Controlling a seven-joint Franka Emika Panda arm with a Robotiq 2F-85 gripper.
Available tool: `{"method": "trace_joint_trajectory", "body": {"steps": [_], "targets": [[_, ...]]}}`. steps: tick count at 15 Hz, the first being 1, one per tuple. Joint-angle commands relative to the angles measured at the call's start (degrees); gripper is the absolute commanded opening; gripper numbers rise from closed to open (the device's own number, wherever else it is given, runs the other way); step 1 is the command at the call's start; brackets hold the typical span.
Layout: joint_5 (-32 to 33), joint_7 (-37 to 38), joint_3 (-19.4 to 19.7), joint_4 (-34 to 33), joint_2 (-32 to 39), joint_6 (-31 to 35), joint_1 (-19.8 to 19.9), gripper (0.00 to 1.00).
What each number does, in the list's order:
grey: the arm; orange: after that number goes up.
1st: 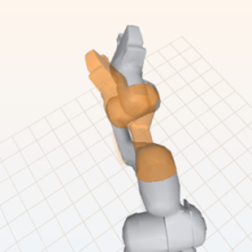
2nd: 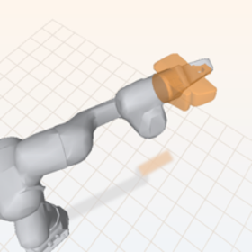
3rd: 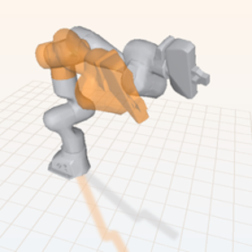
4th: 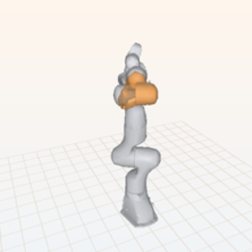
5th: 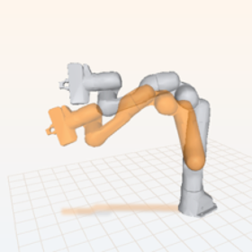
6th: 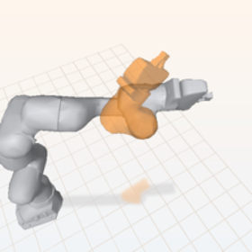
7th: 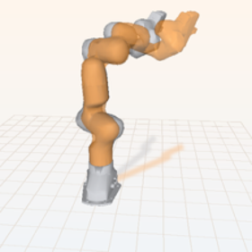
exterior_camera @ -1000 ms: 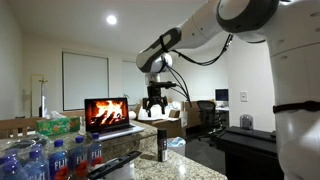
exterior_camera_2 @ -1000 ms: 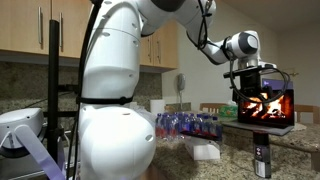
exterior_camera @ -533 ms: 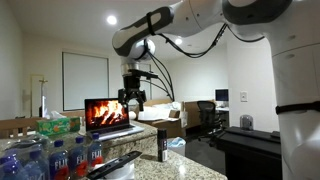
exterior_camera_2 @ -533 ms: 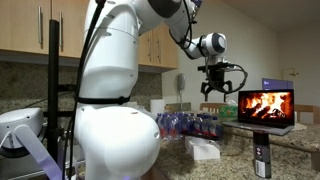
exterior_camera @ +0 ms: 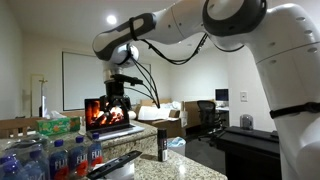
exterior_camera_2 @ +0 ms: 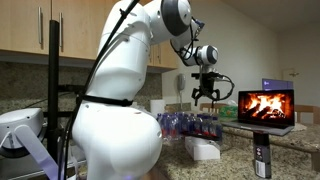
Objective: Put the bottle on the can, then pick the black object and put it on the can, then pick the clear tape and put it on the counter
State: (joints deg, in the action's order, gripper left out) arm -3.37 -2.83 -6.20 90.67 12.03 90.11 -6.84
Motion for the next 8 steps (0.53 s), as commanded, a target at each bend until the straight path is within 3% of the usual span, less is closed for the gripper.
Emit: {"method": "trace_joint_trajectory", "body": {"steps": [1,2,4,7,8], "targets": [[0.0,0.0,0.0,-0.3,0.0,-0.3,0.0,1.00],[-0.1,0.0,0.0,-0.4,0.0,-0.3,0.0,1.00],[6.9,-3.3,-0.6,-3.6,2.0,-4.4,-1.4,1.00],[11.1,-9.6,-1.2,-2.8,1.7,-7.2,-1.5,1.00],[8.1,-5.4,-1.1,-2.2,1.4,-4.7,-1.4,1.00]]}}
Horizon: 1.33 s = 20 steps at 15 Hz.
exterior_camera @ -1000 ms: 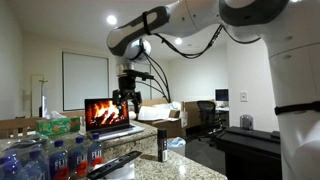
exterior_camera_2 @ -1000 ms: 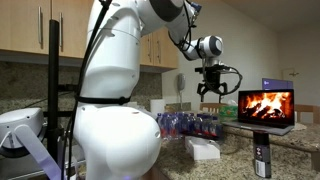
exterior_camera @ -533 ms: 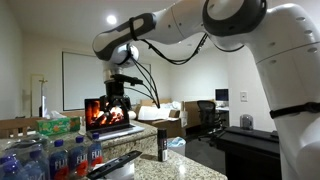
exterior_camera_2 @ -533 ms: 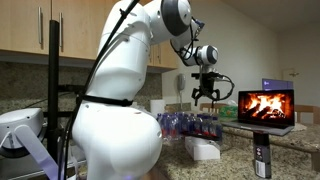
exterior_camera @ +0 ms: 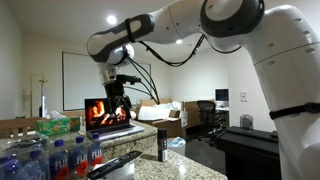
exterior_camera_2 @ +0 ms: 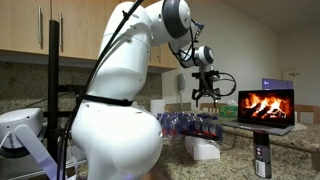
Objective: Put the bottle on the can, then pick the black object and put it on the can, then pick the clear tape and put it on the counter
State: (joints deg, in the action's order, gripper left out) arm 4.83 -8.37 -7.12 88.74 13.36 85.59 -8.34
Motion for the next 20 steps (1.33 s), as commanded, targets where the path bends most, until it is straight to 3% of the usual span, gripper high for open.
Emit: {"method": "trace_joint_trajectory", "body": {"steps": [1,6,7,12,17,20], "targets": [[0.3,-0.2,-0.2,-0.2,0.3,-0.4,0.0,1.00],[0.3,-0.2,-0.2,-0.3,0.3,-0.3,0.0,1.00],[5.9,-4.7,-0.7,-1.7,1.6,-2.6,-1.2,1.00],[15.6,-12.2,-1.8,2.5,-0.6,-0.9,-2.2,1.00],[21.7,-19.2,-3.8,12.5,-5.0,6.4,-2.7,1.00],[23.8,-20.6,-5.2,21.1,-8.5,15.2,-3.0,1.00]]}}
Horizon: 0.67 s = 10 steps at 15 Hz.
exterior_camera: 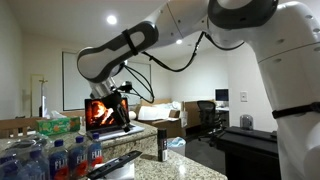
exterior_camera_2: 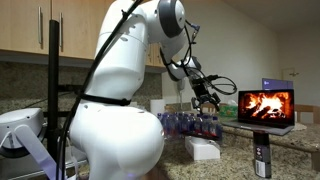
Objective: Put the bottle on the can, then pick the black object and put it on the can, then pick the clear tape and put it on the counter
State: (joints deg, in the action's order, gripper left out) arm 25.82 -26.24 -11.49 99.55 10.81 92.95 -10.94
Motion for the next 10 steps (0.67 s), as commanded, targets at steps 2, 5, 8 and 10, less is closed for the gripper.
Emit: {"method": "trace_joint_trajectory", "body": {"steps": [2,5,8,10], "targets": [[4.1,-2.5,-1.5,15.0,-7.8,14.4,-0.8,1.00],[4.8,-2.3,-1.8,20.6,-10.1,25.9,-1.1,1.00],[1.6,-5.2,-0.9,23.1,-11.2,38.1,-0.2,1.00],[-2.9,-10.2,-0.1,22.8,-11.2,41.7,0.3,1.00]]}}
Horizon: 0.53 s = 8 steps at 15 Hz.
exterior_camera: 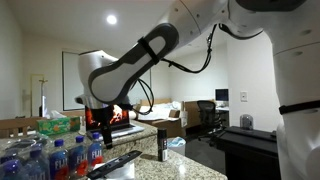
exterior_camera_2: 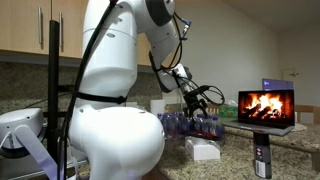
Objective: Put the bottle on the can, then pick the black object and put it on the can, then pick the clear tape and put it on the counter
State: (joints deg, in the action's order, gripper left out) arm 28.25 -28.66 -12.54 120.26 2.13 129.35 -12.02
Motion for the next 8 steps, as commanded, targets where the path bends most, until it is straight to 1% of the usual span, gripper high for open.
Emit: {"method": "trace_joint_trajectory", "body": {"steps": [1,2,3,4,5,6,8], "targets": [[-7.3,-10.2,1.2,1.0,-2.5,3.2,1.3,1.00],[-7.5,-11.6,1.5,-0.9,-2.9,-1.7,1.3,1.00],[-6.3,-11.0,1.7,-3.3,-3.1,-7.5,1.1,1.00],[-5.4,-7.8,1.6,-1.3,-1.2,-1.5,0.8,1.00],[-5.4,-8.3,1.8,-2.7,-1.6,-4.6,0.8,1.00],[-5.4,-8.6,1.8,-3.6,-2.0,-6.2,0.8,1.00],[-5.4,-8.7,1.8,-4.0,-2.4,-6.9,0.8,1.00]]}}
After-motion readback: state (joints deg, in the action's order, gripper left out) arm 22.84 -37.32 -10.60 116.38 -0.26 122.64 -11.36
